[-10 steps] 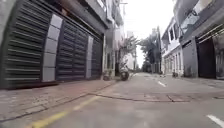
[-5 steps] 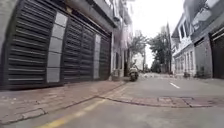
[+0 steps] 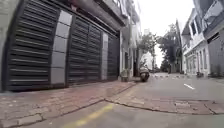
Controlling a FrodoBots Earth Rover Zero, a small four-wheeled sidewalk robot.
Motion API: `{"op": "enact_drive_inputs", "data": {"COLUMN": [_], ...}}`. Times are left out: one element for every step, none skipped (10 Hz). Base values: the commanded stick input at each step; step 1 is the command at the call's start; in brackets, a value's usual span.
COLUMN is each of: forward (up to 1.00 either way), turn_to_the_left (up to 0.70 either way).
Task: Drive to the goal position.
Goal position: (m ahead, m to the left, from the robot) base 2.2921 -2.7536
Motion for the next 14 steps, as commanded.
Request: {"op": "enact_drive_inputs", "data": {"forward": [0.61, 0.61, 0.61, 0.61, 0.61, 0.61, 0.61, 0.61, 0.61, 0.61, 0.61, 0.61, 0.61, 0.61], "turn_to_the_left": [0.31, 0.31, 0.31, 0.31, 0.31, 0.31, 0.31, 0.31, 0.31, 0.31, 0.31, 0.31, 0.31, 0.31]}}
